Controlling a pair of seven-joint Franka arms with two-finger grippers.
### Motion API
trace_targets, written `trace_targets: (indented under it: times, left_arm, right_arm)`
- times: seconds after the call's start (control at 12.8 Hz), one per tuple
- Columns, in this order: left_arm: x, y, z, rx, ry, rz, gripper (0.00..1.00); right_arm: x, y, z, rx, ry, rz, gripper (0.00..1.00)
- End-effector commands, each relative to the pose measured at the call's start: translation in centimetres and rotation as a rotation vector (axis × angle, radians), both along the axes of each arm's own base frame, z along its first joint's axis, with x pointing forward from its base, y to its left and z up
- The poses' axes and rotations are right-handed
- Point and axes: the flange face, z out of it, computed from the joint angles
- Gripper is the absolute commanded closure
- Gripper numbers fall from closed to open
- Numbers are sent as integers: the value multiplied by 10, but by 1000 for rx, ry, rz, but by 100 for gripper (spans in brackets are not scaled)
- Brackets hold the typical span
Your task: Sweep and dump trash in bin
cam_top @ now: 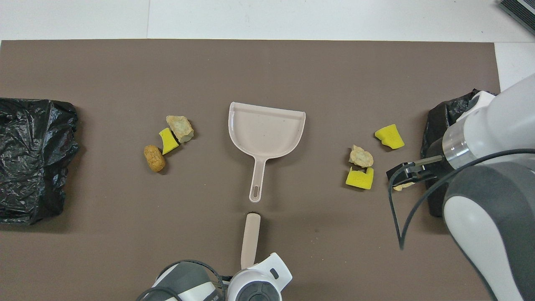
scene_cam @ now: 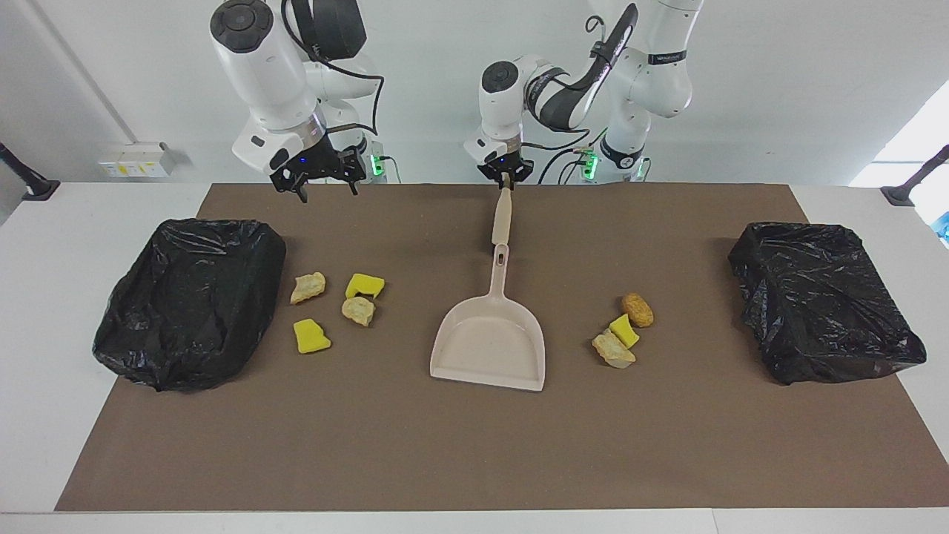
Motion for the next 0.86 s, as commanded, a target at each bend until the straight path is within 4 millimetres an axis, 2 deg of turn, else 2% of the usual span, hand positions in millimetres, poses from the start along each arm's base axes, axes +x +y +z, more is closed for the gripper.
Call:
trace_targets:
  times: [0.0,0.16,0.31,0.47,0.71,0.78]
  left_arm:
    - [16,13,22,3,18,43,100]
    - [31,27,35,-16,15,48,100]
    - [48,40,41,-11,33,52,100]
    - [64,50,46,-22,29,69,100]
    - [83,67,48,-35,30,81,100]
    - [91,76,58,-55,18,76,100]
  right_arm:
    - [2,17,-2,-1,-23,-34,5]
    - [10,39,-12,0,-46,-77,5]
    - [15,71,-27,3,-64,-121,5]
    - [14,104,-41,-1,-70,-144,5]
    - [16,136,-65,9,-101,-193,5]
    - [10,155,-76,11,-111,-203,5]
